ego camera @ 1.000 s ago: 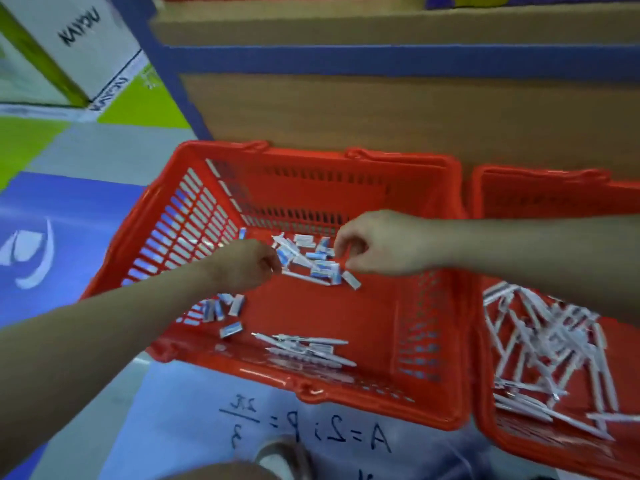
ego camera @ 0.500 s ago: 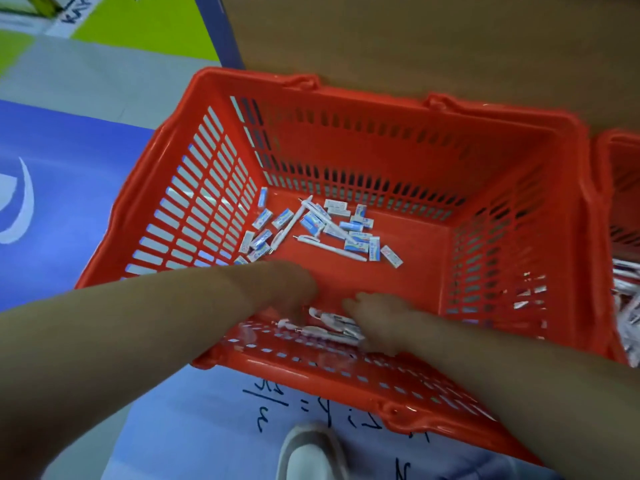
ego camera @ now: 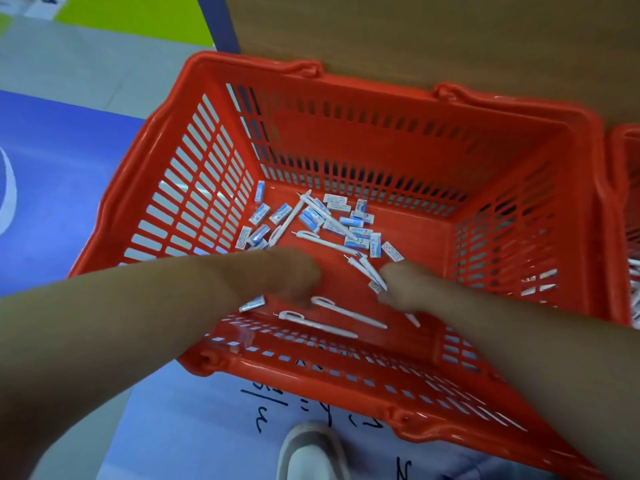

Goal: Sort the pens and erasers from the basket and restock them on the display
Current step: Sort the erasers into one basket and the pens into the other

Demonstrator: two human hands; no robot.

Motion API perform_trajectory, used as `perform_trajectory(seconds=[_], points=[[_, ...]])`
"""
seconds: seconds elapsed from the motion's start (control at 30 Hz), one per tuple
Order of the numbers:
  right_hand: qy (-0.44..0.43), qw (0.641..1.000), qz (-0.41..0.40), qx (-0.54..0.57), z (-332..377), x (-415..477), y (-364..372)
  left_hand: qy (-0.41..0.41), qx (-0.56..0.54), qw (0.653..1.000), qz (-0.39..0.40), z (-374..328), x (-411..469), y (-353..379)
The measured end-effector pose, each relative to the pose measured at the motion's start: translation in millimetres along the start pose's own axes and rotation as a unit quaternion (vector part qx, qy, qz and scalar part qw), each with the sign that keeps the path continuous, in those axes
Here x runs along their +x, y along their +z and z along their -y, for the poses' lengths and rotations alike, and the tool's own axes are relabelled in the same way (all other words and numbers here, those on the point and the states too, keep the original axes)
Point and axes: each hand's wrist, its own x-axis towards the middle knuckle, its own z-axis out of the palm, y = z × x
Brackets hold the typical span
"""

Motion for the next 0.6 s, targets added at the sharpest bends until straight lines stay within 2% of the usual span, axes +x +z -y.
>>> perform_trajectory(seconds=[0.1,0.3,0.4,0.6], points=[[0.021,0.999,-0.020,0.044,1.5,1.9,-8.7,0.060,0.043,0.997,0.034,-20.7,2.1,3.1],[0.002,0.962,-0.175,0.210,20.8,12.7,-18.6,0.042,0.087,0.995,-0.030,-25.3,19.0,7.2],[-0.007,0.960,-0.197,0.198,32.3,22.4,-14.9,0.044,0.092,0.992,-0.070,-24.3,21.3,13.0],[0.014,0.973,-0.199,0.114,46.7,35.6,-10.3,0.049,0.095,0.993,-0.049,-21.7,24.2,13.8]])
